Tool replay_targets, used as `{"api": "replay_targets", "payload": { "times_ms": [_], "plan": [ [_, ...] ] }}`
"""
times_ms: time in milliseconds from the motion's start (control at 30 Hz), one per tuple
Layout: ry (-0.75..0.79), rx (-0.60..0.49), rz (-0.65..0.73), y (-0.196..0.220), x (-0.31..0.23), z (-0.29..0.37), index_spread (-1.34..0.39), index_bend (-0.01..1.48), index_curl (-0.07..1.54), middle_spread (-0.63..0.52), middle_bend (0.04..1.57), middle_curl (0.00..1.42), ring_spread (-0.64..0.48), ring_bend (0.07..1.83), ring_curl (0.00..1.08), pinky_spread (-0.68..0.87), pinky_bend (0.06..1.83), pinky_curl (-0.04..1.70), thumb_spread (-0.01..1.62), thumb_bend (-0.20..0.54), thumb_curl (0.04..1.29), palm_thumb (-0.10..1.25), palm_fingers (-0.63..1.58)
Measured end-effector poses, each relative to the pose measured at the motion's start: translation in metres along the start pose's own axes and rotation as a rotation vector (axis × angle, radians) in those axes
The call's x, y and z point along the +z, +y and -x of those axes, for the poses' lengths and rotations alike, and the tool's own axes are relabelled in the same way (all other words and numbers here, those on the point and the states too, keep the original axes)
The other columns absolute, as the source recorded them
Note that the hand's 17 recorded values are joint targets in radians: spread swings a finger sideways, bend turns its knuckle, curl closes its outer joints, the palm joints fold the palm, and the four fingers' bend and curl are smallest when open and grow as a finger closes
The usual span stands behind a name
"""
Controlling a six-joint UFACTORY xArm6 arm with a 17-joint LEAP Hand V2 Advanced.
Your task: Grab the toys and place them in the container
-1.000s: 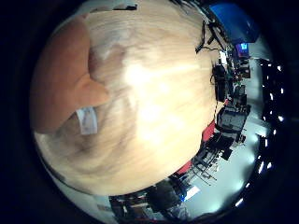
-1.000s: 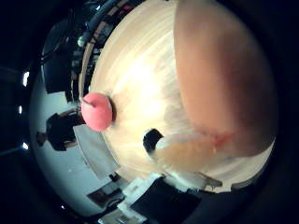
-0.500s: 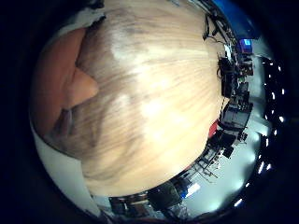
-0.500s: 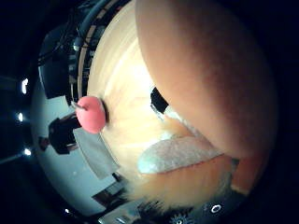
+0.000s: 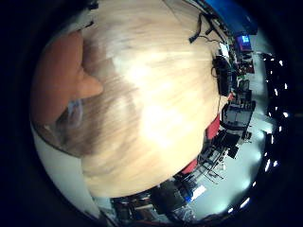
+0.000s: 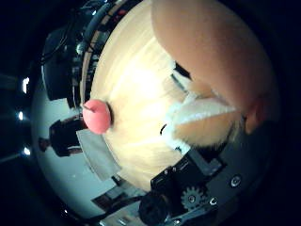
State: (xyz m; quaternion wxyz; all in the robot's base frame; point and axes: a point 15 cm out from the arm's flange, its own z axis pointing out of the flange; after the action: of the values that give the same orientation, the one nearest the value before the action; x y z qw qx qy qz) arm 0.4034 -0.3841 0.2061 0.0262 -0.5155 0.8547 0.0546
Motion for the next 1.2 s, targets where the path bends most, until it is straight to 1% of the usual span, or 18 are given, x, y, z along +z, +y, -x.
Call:
{"api": "replay_targets", "payload": {
  "times_ms": [300,400,700,933,1200],
  "plan": [
    [0.027,-0.043,-0.102,0.009,-0.071,0.019,-0.54,0.37,0.39,-0.42,0.81,0.69,-0.33,1.19,0.53,-0.55,1.01,0.51,1.12,0.065,0.36,1.03,1.13],
    [0.037,-0.074,-0.134,0.018,-0.101,0.036,-0.55,0.36,0.41,-0.42,0.81,0.69,-0.33,1.2,0.54,-0.55,1.01,0.51,1.12,0.046,0.36,1.04,1.12],
    [0.049,-0.152,-0.202,0.049,-0.155,0.086,-0.56,0.33,0.48,-0.43,0.81,0.71,-0.33,1.2,0.54,-0.56,1.0,0.51,1.13,-0.005,0.36,1.06,1.12],
    [0.017,-0.284,-0.253,0.081,-0.192,0.162,-0.57,0.31,0.53,-0.43,0.82,0.71,-0.33,1.2,0.53,-0.56,0.99,0.52,1.14,-0.013,0.36,1.06,1.12],
    [-0.03,-0.477,-0.296,0.128,-0.208,0.263,-0.58,0.28,0.59,-0.43,0.82,0.71,-0.32,1.2,0.53,-0.56,0.97,0.52,1.14,-0.013,0.35,1.06,1.13]
  ]
}}
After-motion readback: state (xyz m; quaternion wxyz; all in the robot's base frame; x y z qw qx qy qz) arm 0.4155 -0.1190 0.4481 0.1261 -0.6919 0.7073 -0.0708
